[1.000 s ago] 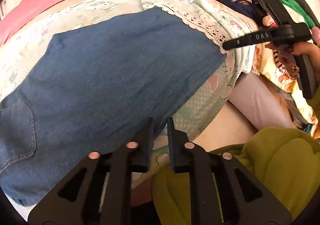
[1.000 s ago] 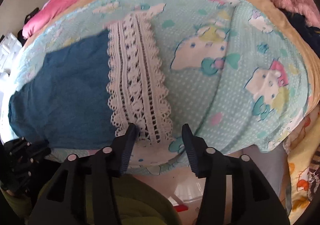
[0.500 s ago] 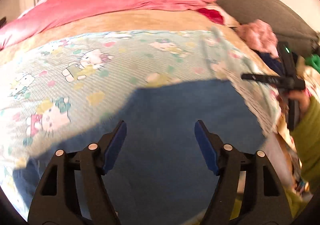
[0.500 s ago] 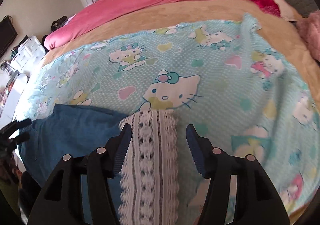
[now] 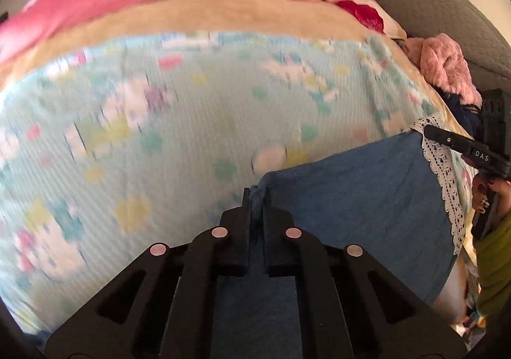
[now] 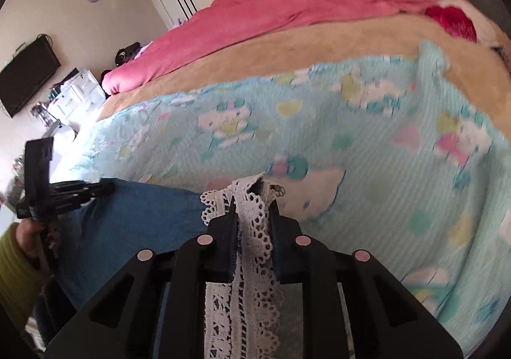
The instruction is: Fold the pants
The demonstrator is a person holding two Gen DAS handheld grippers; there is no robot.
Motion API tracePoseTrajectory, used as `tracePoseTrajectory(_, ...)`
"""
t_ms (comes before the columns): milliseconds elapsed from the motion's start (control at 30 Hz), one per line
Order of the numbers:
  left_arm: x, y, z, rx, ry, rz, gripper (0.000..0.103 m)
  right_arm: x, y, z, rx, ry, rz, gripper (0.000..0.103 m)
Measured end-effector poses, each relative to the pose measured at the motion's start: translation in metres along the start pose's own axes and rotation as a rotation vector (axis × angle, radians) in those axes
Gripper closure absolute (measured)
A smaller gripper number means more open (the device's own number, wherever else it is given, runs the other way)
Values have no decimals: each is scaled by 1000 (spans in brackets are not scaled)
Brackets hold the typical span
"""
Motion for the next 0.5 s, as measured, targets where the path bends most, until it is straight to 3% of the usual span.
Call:
tracePoseTrajectory(133,-6,14,18,-10,62,44,101,-13,4,36,62,-101,-45,87)
tracePoseTrajectory(233,1,1,35,14,135,64,84,-22,-10,57,127,-166,-60,82)
tracePoseTrajectory(267,6,-4,34,15,141,48,77,-23,-9,52,112,-170,-55,76)
tracePoseTrajectory(300,14,-10,28,4,127,18,68,-24,-6,45,92,-181,-49,62)
tracePoseTrajectory(367,31,-15,13,-19,118,-22,58,-32,2,19,28,-231,-29,45)
tracePoseTrajectory(500,62,-21,-37,-84,209,-91,56,-34,4,-33,-44,-243,-13,45)
Point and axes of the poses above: each gripper's, at about its wrist camera, not at the fingertips, and z roughly the way its jaws point, x to its left, y to its top, the point moved 6 cm from there along z, roughly the way its jaws point, and after that the axes turned 10 degrees about -x, right-handed, at the moved point
